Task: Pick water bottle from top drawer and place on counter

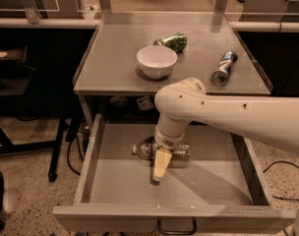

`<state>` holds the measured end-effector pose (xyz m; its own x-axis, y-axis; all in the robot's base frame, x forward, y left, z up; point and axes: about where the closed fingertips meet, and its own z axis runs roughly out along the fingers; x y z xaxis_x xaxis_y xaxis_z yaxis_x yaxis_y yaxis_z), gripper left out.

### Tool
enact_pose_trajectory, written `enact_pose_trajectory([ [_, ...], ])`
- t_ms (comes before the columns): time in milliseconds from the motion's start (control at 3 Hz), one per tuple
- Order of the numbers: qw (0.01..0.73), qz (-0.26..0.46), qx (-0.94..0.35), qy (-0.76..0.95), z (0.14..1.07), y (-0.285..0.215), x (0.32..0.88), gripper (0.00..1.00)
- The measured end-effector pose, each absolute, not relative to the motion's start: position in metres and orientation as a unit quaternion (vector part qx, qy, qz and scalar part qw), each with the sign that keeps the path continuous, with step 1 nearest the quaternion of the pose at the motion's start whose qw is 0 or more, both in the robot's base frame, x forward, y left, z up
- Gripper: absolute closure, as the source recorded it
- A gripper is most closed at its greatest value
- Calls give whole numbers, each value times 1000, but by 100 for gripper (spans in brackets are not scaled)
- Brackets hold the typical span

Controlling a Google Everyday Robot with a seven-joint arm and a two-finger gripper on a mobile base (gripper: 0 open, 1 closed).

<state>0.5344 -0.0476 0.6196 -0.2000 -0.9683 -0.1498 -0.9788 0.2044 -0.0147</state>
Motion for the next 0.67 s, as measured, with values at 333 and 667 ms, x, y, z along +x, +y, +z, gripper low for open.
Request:
enact_pose_trajectory([
  [333, 57, 43, -626, 776, 614, -47, 533, 0],
  [667, 57, 43, -626, 776, 614, -47, 533, 19],
])
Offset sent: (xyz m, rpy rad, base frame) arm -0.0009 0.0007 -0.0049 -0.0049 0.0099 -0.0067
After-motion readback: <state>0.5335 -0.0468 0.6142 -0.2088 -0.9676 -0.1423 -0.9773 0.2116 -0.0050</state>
